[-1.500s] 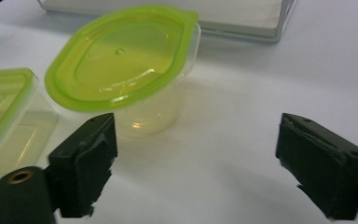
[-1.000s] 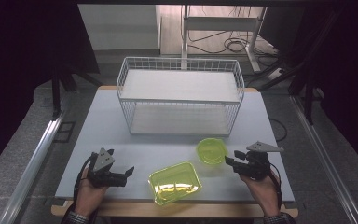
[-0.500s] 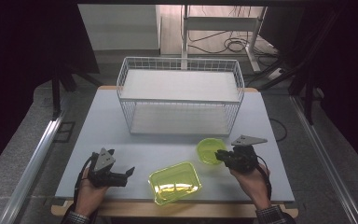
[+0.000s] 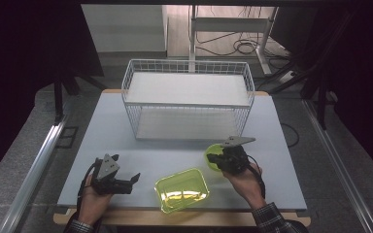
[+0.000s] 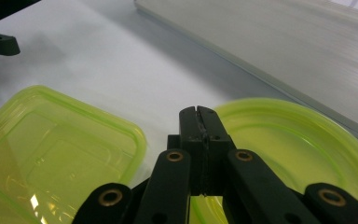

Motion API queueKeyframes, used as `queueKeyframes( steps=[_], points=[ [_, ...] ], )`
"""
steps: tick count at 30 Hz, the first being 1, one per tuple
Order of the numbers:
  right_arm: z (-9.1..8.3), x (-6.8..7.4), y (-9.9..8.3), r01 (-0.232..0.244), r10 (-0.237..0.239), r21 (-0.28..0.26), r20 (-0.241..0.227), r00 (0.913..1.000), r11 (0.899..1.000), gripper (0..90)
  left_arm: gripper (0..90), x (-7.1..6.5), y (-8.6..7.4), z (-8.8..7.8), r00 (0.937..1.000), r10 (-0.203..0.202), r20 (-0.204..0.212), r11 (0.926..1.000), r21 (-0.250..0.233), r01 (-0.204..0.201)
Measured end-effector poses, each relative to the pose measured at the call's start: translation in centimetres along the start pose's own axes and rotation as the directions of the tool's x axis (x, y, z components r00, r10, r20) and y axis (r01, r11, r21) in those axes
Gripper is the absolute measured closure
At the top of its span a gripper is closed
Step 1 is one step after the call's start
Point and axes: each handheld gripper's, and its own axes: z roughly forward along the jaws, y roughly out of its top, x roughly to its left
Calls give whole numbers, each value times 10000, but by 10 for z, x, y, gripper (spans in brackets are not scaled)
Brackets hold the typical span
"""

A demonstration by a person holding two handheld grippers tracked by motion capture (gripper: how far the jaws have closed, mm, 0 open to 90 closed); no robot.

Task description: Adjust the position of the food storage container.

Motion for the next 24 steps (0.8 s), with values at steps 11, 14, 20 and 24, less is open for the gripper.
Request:
queueKeyframes(
  steps=[11, 14, 20, 24],
  points=[
    [28, 9, 6, 535, -520, 605, -247, 9983, 9967, 892, 8, -1, 0, 0, 10000, 76, -4, 10000, 63, -76],
    [32, 8, 5, 594, -581, 786, -185, 9981, 9951, 892, 8, -1, 0, 1, 10000, 85, -17, 9999, 79, -85],
    [31, 0, 4, 423, -427, 705, 33, 9991, 9966, 892, 8, -1, 0, 1, 9999, 134, -34, 9998, 114, -133],
    [27, -8, 2, 239, -259, 638, 303, 9992, 9977, 892, 8, -1, 0, 1, 9999, 150, -40, 9998, 122, -149]
  ],
)
